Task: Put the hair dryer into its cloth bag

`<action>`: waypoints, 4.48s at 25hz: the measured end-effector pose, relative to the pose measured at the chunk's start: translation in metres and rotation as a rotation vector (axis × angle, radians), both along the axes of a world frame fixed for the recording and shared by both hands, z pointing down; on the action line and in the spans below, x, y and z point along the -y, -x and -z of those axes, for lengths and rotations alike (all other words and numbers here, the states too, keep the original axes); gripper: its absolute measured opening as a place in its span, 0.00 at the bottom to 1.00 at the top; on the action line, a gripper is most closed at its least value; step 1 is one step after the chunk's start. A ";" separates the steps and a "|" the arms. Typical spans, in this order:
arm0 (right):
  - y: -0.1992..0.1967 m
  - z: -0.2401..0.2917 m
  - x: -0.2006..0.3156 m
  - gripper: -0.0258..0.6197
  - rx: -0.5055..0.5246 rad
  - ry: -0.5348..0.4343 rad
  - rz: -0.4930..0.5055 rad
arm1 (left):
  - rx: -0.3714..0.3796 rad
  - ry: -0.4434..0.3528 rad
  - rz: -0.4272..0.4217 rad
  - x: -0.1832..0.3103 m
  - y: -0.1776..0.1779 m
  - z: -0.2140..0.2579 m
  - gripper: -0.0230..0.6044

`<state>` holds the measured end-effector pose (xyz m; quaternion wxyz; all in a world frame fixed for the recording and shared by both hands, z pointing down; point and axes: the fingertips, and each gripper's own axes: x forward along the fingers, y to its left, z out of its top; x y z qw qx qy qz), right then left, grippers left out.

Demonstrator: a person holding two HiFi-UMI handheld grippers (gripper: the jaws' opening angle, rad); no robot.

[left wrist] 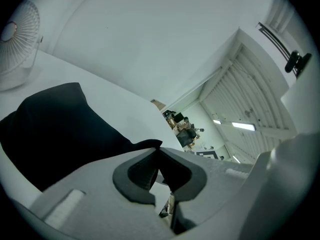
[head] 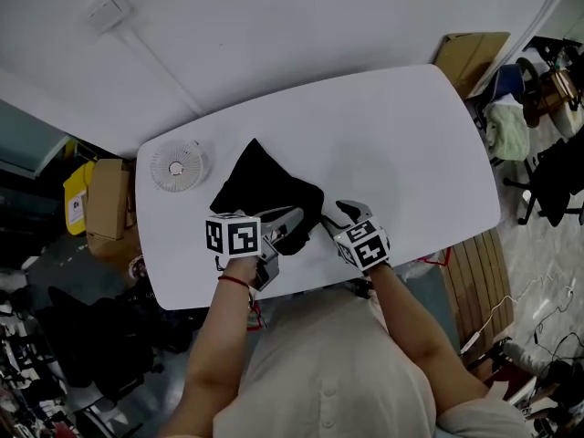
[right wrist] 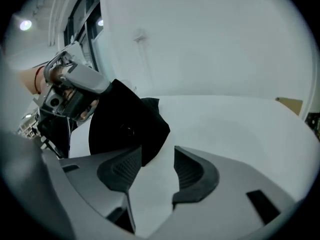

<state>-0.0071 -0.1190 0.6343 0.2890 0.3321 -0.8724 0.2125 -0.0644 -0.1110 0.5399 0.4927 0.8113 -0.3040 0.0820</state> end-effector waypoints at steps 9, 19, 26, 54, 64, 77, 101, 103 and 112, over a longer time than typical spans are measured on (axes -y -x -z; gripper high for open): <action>0.049 0.018 -0.010 0.27 -0.087 -0.155 0.229 | -0.010 0.014 0.012 0.003 0.006 -0.002 0.08; 0.055 0.038 0.014 0.09 -0.114 -0.250 0.180 | -0.016 0.014 -0.008 0.000 0.009 0.002 0.08; 0.018 0.045 0.014 0.08 -0.121 -0.147 0.269 | 0.006 0.000 0.007 -0.001 0.015 -0.004 0.08; -0.016 0.026 0.019 0.08 -0.005 0.095 0.179 | 1.122 -0.305 -0.296 -0.083 -0.007 -0.128 0.25; -0.023 0.019 0.025 0.08 -0.038 0.099 0.197 | 0.818 -0.087 -0.293 -0.092 0.004 -0.124 0.08; -0.055 0.035 0.066 0.07 -0.085 0.126 0.250 | 0.512 -0.152 -0.402 -0.094 -0.004 0.003 0.07; -0.172 -0.018 0.072 0.17 -0.230 0.183 0.307 | 0.198 -0.043 -0.328 -0.123 -0.165 -0.042 0.05; -0.186 -0.022 0.070 0.22 -0.232 0.198 0.279 | 0.165 -0.039 -0.286 -0.119 -0.160 -0.040 0.05; -0.206 0.047 0.048 0.18 -0.051 0.053 0.127 | 0.081 -0.120 -0.135 -0.101 -0.130 -0.017 0.05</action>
